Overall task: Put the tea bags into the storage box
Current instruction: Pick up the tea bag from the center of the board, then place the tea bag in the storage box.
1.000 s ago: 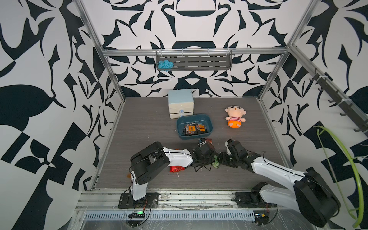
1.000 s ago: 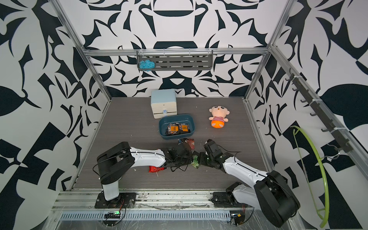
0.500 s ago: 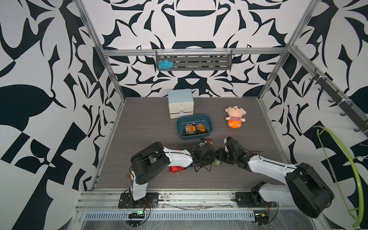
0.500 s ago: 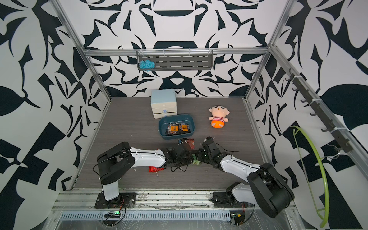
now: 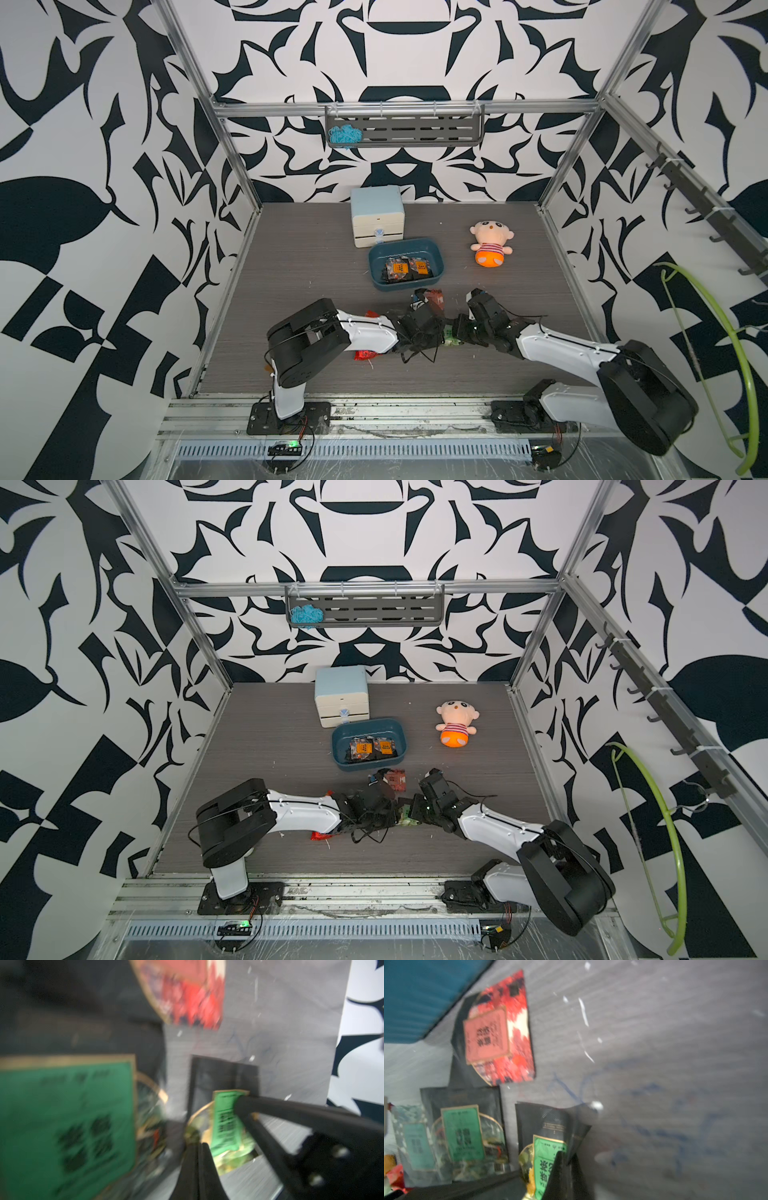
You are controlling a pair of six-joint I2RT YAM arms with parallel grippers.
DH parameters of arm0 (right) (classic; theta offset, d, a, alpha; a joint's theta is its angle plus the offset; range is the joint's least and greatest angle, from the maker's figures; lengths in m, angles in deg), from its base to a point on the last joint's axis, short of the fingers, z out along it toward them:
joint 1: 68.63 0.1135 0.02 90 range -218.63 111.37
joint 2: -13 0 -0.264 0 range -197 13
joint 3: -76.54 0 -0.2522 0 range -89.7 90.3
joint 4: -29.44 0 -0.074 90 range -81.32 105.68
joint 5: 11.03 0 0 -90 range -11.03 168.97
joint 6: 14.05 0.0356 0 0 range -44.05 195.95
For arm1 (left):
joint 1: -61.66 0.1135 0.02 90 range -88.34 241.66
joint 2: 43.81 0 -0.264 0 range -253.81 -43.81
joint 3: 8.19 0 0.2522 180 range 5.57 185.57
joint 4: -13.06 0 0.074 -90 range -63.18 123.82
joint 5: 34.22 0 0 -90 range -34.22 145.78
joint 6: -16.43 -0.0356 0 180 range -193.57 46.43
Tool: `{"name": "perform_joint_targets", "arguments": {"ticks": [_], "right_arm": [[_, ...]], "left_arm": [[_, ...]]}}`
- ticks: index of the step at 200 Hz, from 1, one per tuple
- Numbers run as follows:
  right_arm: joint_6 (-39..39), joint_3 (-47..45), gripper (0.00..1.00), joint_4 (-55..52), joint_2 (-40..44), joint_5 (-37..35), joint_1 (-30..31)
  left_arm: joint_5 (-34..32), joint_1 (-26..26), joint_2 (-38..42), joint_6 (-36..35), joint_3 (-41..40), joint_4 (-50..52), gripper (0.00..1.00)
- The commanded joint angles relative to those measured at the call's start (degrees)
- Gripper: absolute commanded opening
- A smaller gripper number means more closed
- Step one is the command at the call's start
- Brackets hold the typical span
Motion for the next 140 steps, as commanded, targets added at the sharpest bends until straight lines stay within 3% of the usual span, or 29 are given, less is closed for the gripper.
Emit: {"name": "perform_joint_targets", "arguments": {"ticks": [1, 45, 76, 99, 140], "right_arm": [[-2.09, 0.06, 0.00, -8.83, 6.34, -2.85, 0.27], [-3.43, 4.67, 0.00, -23.05, 23.03, -7.54, 0.26], [-4.45, 10.60, 0.00, -25.34, 30.14, -7.09, 0.27], [-6.94, 17.65, 0.00, -25.22, 27.10, -7.03, 0.28], [-11.72, 29.49, 0.00, -20.68, 10.52, -5.83, 0.29]], "left_arm": [[1.57, -0.86, 4.10, -2.65, -1.24, -0.30, 0.00], [-9.01, -1.12, 15.82, -6.20, -3.92, 7.67, 0.03], [-16.39, -1.12, 26.80, -7.29, -9.98, 8.85, 0.08], [-21.33, -1.12, 34.93, -7.24, -14.02, 10.90, 0.11], [-22.97, -1.47, 44.97, -8.37, -21.07, 9.40, 0.09]]}}
